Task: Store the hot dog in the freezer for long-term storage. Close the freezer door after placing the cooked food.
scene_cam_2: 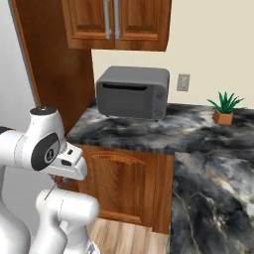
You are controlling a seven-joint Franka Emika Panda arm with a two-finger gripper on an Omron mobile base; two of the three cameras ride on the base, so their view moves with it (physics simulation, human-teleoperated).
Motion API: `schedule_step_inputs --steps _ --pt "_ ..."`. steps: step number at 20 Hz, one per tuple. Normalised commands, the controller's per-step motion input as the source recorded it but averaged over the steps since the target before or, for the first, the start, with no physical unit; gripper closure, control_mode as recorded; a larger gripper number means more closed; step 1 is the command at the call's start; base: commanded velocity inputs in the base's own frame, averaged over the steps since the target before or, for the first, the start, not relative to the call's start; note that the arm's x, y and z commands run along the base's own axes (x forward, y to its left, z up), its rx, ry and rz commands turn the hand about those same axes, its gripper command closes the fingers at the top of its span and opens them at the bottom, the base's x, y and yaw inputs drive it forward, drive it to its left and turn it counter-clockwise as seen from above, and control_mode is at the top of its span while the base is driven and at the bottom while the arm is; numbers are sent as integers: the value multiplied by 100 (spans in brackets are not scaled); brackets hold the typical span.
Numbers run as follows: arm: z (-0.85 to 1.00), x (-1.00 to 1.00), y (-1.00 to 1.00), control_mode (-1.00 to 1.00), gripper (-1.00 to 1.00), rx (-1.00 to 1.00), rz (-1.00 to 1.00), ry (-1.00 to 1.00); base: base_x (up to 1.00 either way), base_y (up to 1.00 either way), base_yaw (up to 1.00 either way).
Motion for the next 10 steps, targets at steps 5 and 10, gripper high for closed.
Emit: schedule_step_inputs --steps 5,10 --pt "0 0 0 100 100 0 0 0 -67 25 0" --pt "0 0 0 100 100 0 0 0 -15 51 19"
